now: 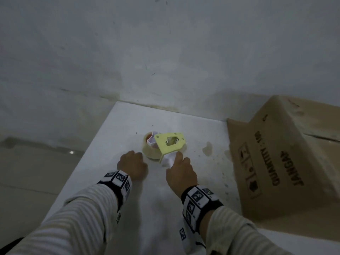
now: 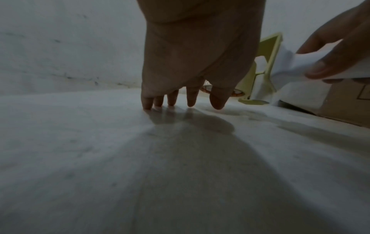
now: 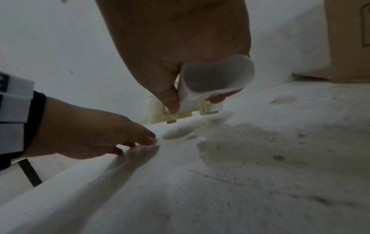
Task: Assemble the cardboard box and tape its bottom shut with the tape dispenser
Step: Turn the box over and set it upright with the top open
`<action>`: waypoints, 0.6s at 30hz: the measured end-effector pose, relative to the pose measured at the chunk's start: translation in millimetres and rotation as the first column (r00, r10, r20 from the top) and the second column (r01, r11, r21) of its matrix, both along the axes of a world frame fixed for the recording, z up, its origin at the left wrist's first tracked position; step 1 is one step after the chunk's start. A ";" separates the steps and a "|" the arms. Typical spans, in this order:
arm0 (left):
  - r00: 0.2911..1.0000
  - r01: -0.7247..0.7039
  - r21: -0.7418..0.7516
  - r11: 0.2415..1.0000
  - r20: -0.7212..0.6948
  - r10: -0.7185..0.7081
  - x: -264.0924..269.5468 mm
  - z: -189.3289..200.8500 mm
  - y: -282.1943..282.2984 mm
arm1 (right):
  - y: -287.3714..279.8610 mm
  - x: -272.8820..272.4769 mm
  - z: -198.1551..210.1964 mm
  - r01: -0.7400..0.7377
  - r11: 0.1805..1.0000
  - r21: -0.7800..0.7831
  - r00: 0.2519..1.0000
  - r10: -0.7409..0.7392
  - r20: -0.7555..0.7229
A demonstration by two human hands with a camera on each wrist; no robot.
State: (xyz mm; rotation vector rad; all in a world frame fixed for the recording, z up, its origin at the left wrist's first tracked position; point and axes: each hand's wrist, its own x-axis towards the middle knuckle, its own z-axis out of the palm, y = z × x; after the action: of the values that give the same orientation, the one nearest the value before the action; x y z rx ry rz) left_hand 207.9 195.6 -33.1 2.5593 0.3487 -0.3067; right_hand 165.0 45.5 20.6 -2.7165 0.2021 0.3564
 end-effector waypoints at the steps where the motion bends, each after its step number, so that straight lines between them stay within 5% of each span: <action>1: 0.999 0.006 0.049 0.999 -0.036 -0.004 8.7 -17.7 4.8 | 3.1 8.3 -6.4 0.001 1.000 -0.013 1.000 -0.001 0.004; 3: 1.000 -0.020 0.181 0.983 0.025 0.016 17.9 -26.0 9.7 | 7.4 23.2 -16.6 0.022 1.000 -0.015 1.000 -0.021 0.012; 5: 0.994 0.075 0.268 0.960 -0.095 -0.051 20.2 -9.2 9.8 | 9.9 36.1 -23.7 0.042 0.999 -0.015 0.999 -0.041 0.026; 11: 0.998 0.007 0.198 0.980 0.053 -0.018 38.5 -22.0 -4.7 | 11.7 56.7 -35.3 0.078 0.996 0.045 0.997 -0.079 0.020; 18: 0.998 0.064 0.184 0.981 -0.036 -0.059 42.3 -20.1 -0.9 | 7.6 57.3 -39.4 0.101 0.978 0.180 0.995 -0.095 -0.039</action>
State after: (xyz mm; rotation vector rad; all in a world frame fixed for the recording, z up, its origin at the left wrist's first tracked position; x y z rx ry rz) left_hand 250.2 194.7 -53.3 2.7551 0.3232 -0.3507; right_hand 222.3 53.1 -18.8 -2.5121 0.2957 0.3680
